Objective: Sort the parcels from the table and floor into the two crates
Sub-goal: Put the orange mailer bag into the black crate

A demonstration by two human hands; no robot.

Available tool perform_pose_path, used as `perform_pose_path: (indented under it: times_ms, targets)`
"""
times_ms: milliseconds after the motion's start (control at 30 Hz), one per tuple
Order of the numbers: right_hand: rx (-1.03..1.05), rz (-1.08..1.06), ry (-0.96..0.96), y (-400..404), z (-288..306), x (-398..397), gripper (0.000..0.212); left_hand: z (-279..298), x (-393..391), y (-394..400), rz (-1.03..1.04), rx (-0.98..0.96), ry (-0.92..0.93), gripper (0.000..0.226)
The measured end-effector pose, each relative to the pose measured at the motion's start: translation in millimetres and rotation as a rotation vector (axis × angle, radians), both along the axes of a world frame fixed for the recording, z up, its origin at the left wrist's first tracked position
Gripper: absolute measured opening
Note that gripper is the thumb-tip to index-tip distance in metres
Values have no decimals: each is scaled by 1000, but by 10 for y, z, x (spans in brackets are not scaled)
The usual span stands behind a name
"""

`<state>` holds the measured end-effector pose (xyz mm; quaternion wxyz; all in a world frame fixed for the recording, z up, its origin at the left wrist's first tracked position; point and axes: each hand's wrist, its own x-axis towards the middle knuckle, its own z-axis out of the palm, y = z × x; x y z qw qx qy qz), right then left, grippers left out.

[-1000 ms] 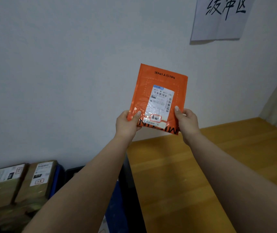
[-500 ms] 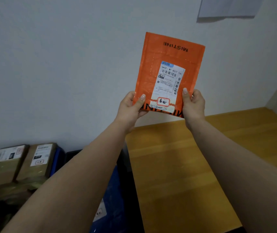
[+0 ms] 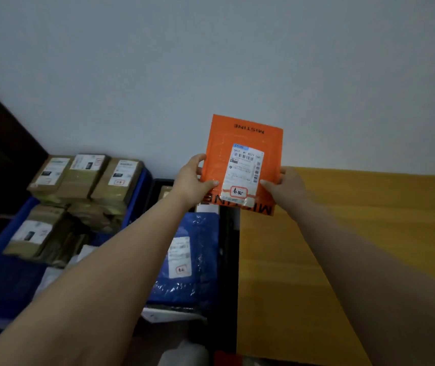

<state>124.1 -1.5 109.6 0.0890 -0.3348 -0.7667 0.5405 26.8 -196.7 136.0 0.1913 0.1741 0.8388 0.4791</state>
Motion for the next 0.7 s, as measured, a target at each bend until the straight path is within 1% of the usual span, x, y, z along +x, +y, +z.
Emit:
perform_pose_path:
  times_ms: [67, 200, 233, 367, 533, 567, 633, 700]
  targets:
    - [-45, 97, -67, -204, -143, -95, 53, -113, -33, -235, 37, -75, 17, 72]
    - [-46, 255, -178, -601, -396, -260, 51, -372, -101, -701, 60, -257, 33, 77]
    - [-39, 277, -217, -694, -450, -297, 53, -442, -119, -813, 52, -314, 28, 78]
    - [25, 326, -386, -1076, -675, -408, 64, -736, -196, -1218, -11, -496, -58, 81]
    - [-7, 311, -563, -1637, -1118, -398, 66, -1236, -271, -1727, -103, -577, -202, 79]
    - [-13, 302, -593, -1736, -1219, -388, 66, -1349, -288, -1807, -147, -586, -246, 85]
    - [-13, 316, -653, -1913, -1403, -357, 74, -1555, -329, -1933, -262, -616, -310, 104]
    - [29, 354, -684, -2033, -1559, -346, 84, -1710, -420, -2009, -368, -662, -300, 114]
